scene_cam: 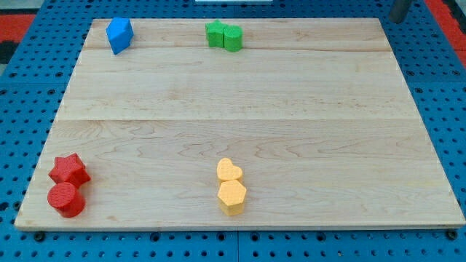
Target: Move the arm to the bottom of the board
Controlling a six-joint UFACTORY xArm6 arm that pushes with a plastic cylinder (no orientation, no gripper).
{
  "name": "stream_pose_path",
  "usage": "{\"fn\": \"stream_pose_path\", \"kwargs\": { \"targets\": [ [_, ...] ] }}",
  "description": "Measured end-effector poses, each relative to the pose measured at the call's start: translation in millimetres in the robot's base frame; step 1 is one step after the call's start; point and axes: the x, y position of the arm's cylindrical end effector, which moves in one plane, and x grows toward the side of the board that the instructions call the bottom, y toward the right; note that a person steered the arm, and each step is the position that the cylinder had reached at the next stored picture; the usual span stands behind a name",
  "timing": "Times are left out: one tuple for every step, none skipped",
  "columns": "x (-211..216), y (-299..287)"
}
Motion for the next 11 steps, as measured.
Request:
{"fn": "stream_pose_path", "kwargs": {
  "targets": [
    [33, -23],
    [69, -44],
    [118, -53],
    [158, -58],
    [175, -78],
    [231, -112],
    [310, -158],
    [356, -183],
    [399, -202],
    [423, -219],
    [423, -223]
  ]
}}
